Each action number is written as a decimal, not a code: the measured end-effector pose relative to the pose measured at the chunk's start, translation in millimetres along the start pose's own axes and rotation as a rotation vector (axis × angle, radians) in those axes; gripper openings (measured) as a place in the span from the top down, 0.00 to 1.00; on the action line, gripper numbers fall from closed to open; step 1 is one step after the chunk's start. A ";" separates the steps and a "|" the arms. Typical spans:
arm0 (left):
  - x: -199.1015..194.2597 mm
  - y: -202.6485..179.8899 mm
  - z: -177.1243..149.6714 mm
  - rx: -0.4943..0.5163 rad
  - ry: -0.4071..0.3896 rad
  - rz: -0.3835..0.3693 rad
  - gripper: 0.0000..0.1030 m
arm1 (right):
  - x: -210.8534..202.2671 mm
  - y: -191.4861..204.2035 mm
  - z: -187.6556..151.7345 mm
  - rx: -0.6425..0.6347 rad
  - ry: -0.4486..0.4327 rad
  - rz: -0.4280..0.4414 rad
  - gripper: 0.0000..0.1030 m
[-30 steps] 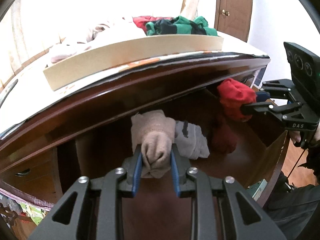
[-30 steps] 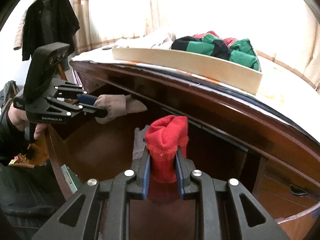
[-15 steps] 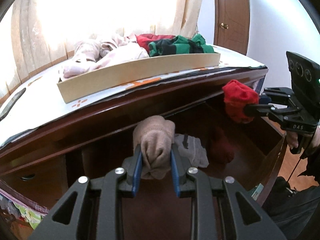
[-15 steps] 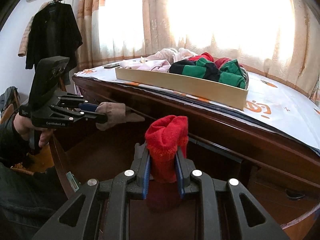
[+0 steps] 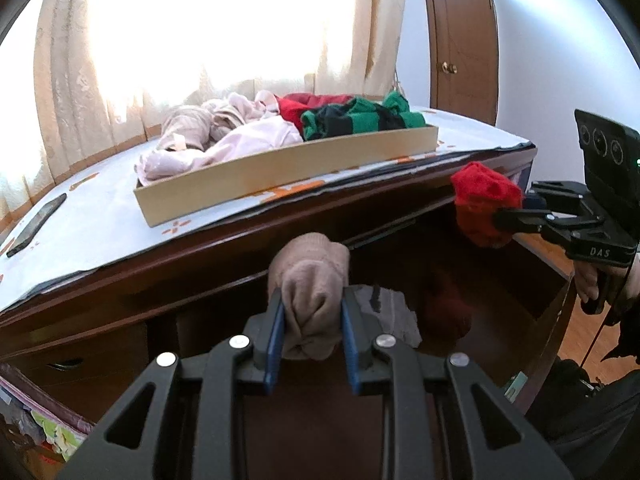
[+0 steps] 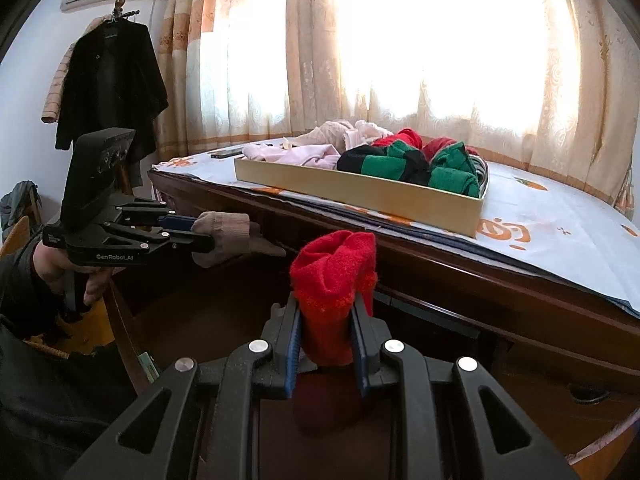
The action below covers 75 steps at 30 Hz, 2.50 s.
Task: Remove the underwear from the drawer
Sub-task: 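Lift both held socks up out of the drawer, then carry both socks over the cardboard tray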
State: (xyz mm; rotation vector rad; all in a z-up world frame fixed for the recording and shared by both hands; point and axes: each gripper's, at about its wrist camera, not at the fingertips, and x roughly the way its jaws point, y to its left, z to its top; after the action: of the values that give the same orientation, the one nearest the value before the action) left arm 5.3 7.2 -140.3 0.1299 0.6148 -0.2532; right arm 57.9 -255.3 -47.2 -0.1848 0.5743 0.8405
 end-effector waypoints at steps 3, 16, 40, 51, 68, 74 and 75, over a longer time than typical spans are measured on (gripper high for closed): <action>-4.2 0.3 -0.5 -0.001 -0.026 0.004 0.77 | -3.1 0.0 -0.8 -0.002 -0.017 -0.001 0.77; -15.3 0.4 -2.9 -0.011 -0.108 0.009 0.77 | -15.4 4.7 -2.8 -0.030 -0.098 -0.004 0.77; -48.4 -7.5 20.8 -0.115 -0.236 0.114 0.77 | -37.1 17.0 -3.4 -0.041 -0.221 -0.068 0.77; -57.0 -7.3 26.6 -0.142 -0.248 0.146 0.77 | -54.2 29.2 17.7 -0.050 -0.294 -0.069 0.77; -53.3 -1.1 52.1 -0.140 -0.244 0.161 0.77 | -53.7 26.0 40.0 -0.012 -0.300 -0.039 0.76; -44.0 2.0 70.8 -0.134 -0.233 0.150 0.77 | -50.4 18.4 54.7 -0.001 -0.283 -0.034 0.76; -42.3 2.6 73.7 -0.136 -0.232 0.144 0.77 | -49.7 16.5 57.9 0.003 -0.280 -0.034 0.76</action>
State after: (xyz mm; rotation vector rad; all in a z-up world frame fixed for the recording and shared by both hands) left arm 13.5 3.6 -55.8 0.0126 0.3886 -0.0844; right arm 43.0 -255.1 29.4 -0.0717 0.3093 0.8161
